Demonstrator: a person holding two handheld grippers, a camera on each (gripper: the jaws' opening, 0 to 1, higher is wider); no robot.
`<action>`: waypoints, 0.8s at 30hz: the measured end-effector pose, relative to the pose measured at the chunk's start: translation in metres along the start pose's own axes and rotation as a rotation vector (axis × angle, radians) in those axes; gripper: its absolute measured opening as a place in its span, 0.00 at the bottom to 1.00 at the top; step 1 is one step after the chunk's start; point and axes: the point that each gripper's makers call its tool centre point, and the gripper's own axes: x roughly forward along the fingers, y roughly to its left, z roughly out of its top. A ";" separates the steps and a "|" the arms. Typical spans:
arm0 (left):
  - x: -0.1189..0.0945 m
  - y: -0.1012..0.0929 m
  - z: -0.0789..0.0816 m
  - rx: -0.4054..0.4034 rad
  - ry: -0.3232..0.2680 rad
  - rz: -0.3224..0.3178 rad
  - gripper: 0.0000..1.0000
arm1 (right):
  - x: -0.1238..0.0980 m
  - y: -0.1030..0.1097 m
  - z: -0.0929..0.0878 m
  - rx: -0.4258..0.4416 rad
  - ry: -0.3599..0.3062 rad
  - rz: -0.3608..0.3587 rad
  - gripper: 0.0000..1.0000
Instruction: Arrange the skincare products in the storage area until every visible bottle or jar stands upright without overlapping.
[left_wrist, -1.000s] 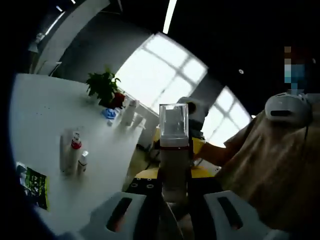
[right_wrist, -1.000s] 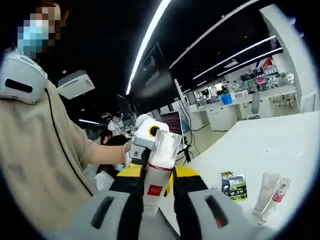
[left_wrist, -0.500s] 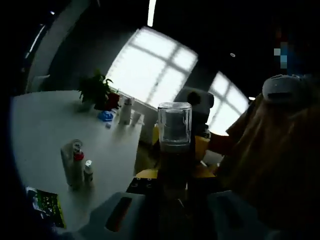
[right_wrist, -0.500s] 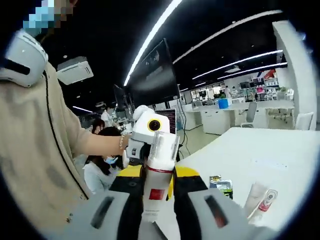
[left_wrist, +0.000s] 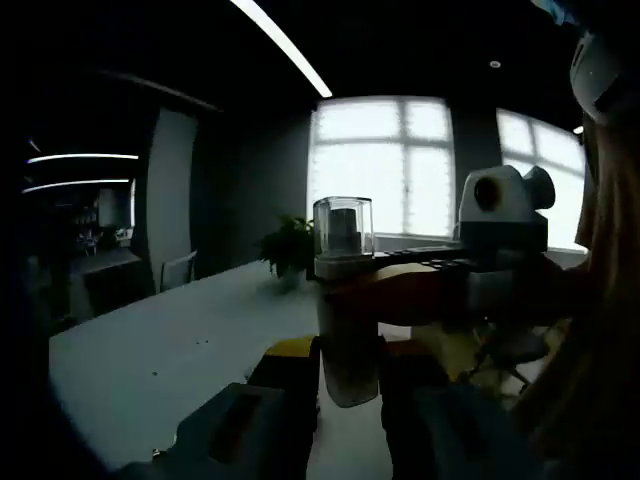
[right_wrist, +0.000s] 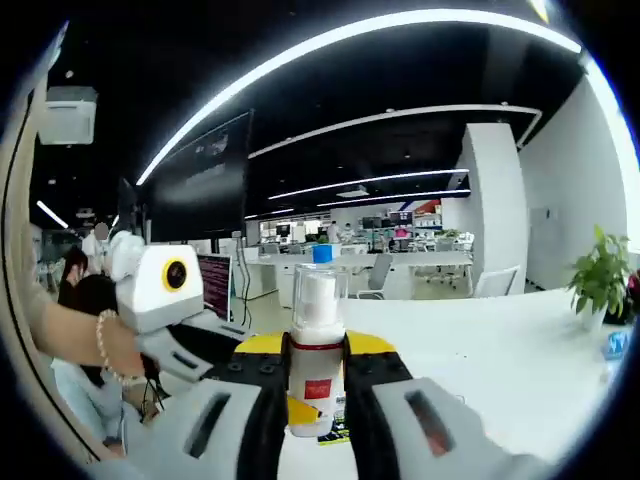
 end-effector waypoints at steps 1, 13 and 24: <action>0.002 0.002 -0.002 0.051 0.018 0.063 0.19 | 0.001 -0.002 -0.001 0.009 -0.001 -0.026 0.19; -0.004 0.024 -0.016 0.039 0.090 0.361 0.18 | 0.005 0.009 -0.011 -0.013 0.018 -0.045 0.19; 0.007 0.011 -0.036 -0.085 0.105 0.106 0.16 | -0.002 -0.001 -0.029 0.009 0.063 -0.037 0.19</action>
